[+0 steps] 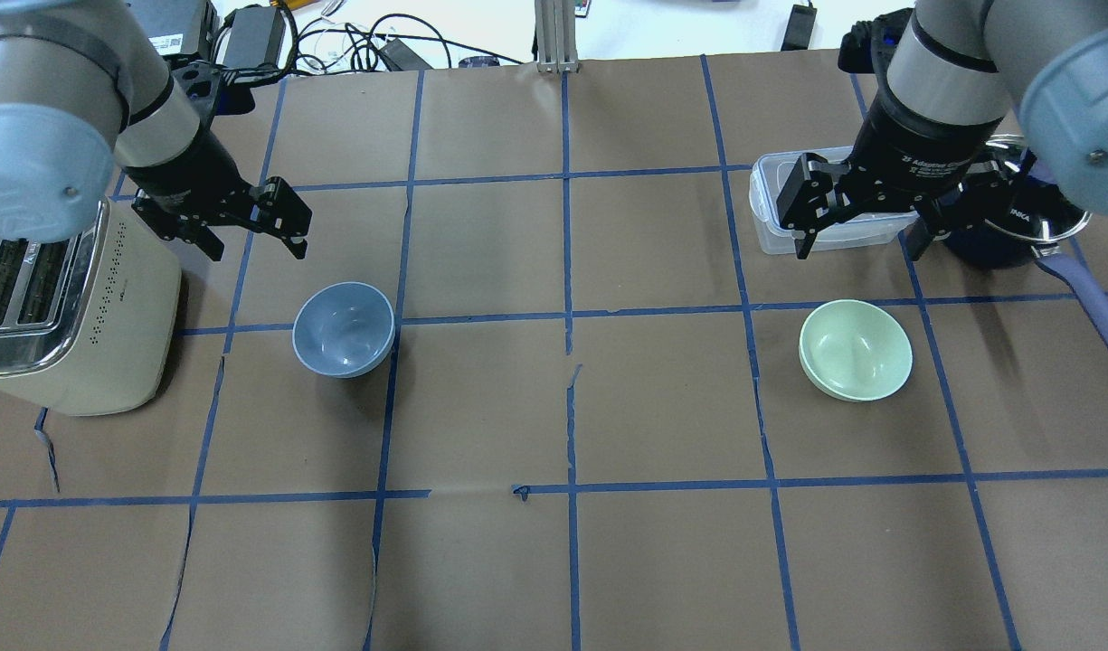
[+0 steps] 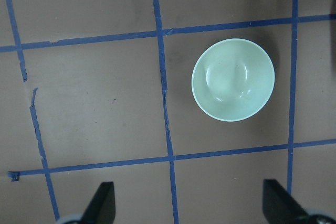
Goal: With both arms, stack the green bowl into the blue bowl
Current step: 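Lower the left gripper onto the light blue bowl rim and grasp it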
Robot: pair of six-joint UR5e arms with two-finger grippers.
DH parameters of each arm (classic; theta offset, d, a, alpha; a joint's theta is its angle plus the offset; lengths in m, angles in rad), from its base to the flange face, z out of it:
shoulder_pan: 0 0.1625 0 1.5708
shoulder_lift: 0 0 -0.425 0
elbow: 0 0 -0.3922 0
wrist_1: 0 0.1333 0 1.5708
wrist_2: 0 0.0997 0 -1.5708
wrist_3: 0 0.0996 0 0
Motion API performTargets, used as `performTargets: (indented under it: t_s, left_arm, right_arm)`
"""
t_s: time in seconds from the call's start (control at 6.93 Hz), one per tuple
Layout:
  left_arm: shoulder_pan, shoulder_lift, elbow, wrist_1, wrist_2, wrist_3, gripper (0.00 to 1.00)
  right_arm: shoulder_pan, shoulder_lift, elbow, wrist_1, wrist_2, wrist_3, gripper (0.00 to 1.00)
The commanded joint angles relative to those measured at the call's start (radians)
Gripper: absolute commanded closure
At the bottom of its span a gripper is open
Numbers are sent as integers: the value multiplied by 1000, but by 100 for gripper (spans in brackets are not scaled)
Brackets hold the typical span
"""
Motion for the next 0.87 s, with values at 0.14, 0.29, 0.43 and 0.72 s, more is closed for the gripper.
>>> performTargets:
  t_s: [0.14,0.29,0.43,0.72]
  left_arm:
    - [77,-115,-204,274,-3,87,15]
    - [78,-153,-193,282,-5,84,35]
    - [78,-188,-193,317,-66,78,50]
    - [78,-213,-196,328,-89,95,88]
  right_arm:
    - [-5,97,49,-21,-21,6,0]
    - [-2,111,66,-115,-32,-5,0]
    - [0,127,116,-214,-33,-40,0]
    - [-5,132,274,-468,-35,-175,0]
